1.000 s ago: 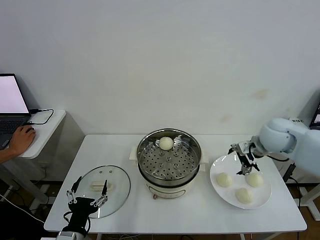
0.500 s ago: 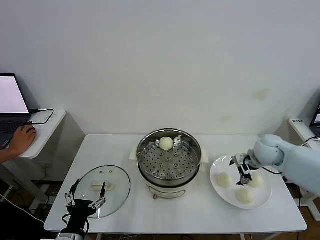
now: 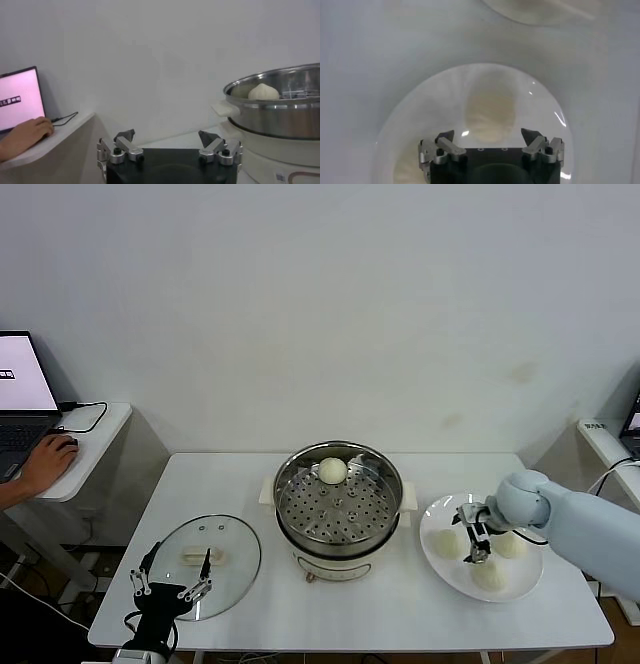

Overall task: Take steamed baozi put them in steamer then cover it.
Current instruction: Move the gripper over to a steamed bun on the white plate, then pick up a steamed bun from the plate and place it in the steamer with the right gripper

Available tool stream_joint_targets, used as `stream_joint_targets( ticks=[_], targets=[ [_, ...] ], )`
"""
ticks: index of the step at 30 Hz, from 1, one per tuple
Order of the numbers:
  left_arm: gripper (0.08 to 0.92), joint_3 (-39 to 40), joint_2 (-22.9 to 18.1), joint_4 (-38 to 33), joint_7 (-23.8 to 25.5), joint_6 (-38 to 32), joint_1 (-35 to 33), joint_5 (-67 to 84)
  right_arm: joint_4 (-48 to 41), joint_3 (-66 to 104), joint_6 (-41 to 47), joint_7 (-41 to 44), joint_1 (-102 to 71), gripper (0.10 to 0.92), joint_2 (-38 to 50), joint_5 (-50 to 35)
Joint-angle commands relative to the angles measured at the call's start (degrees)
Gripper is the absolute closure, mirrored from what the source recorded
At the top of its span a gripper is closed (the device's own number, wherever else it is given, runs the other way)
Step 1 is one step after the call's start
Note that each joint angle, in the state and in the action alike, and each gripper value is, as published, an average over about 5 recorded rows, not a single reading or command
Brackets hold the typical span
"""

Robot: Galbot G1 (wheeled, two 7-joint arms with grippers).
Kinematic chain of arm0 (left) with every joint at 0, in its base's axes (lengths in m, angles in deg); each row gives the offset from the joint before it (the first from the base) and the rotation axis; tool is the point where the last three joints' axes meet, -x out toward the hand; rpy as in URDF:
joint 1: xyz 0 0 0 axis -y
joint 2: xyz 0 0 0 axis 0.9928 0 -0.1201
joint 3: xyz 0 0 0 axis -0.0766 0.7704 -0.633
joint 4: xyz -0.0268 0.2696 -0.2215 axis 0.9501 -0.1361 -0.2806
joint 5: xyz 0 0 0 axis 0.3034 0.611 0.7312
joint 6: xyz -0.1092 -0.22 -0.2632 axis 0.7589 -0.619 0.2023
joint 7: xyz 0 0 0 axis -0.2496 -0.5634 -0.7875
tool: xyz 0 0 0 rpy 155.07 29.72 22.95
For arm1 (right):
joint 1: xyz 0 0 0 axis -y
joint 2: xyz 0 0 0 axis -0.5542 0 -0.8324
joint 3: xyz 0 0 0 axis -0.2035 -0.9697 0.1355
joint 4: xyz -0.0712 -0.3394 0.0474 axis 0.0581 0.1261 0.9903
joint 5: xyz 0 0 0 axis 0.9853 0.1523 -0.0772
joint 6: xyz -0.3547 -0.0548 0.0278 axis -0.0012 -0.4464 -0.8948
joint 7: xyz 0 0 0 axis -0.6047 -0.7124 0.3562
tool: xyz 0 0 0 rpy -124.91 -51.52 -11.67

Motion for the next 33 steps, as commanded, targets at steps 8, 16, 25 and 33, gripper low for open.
stream_joint_targets(
  ticks=[8, 16, 25, 33],
  targets=[
    [0.177, 0.0, -0.2, 0.3, -0.1, 0.0, 0.1, 0.0, -2.4, 1.9, 0.3, 0.7, -1.7, 0.287, -2.7, 0.9],
    [0.177, -0.1, -0.4, 0.3, -0.1, -0.1, -0.1, 0.0, -3.3, 1.9, 0.4, 1.6, -1.6, 0.423, -2.8, 2.0],
    [0.177, -0.1, -0.3, 0.0, -0.1, -0.1, -0.2, 0.0, -1.1, 1.0, 0.8, 2.6, 1.9, 0.447, -0.6, 0.4],
    [0.177, 0.1, 0.2, -0.1, 0.0, 0.0, 0.2, 0.1, 6.8, -3.7, 3.2, 4.6, 16.6, 0.440, 6.7, -6.7]
  ],
)
